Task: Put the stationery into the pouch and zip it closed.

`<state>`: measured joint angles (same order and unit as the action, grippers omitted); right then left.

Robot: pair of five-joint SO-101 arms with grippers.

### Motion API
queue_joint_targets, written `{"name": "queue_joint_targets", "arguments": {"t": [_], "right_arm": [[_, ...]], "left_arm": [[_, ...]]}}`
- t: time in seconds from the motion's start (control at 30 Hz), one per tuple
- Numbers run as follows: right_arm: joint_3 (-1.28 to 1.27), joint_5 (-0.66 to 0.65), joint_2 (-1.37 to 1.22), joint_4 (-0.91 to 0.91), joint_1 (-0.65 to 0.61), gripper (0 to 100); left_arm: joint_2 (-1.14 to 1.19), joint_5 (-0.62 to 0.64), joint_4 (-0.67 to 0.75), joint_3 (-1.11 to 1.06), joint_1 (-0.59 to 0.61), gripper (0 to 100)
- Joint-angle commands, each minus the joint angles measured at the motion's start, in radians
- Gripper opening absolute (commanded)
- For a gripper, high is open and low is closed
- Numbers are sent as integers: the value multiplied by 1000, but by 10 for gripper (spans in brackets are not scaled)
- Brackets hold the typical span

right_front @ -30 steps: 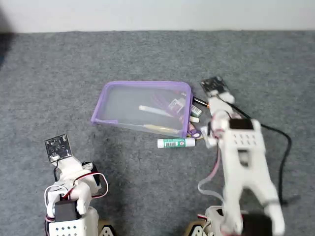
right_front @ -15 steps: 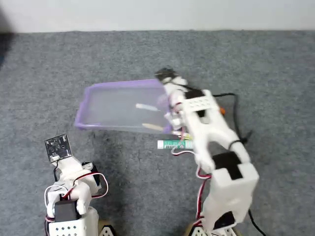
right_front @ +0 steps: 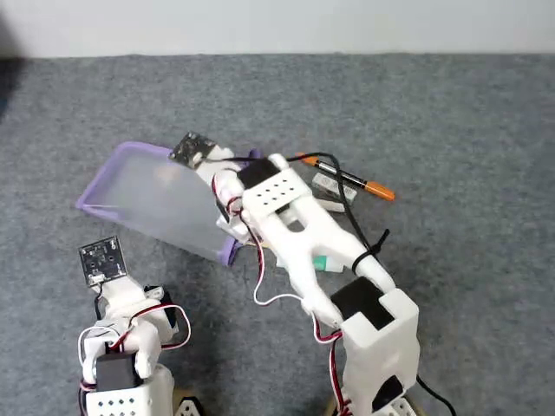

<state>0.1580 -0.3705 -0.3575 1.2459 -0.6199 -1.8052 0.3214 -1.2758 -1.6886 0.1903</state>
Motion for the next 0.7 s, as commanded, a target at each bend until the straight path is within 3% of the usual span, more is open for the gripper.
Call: {"name": "queue_joint_targets", "arguments": {"t": [0.0,0.33,0.67], "right_arm": [[100,63,1,44,50,34],[110,377,-58,41,107,165],[114,388,-163,18,105,165]], "left_arm": [[-14,8,18,5,6,14],[-14,8,18,5,6,14],[-14,8,18,5,6,14]]}}
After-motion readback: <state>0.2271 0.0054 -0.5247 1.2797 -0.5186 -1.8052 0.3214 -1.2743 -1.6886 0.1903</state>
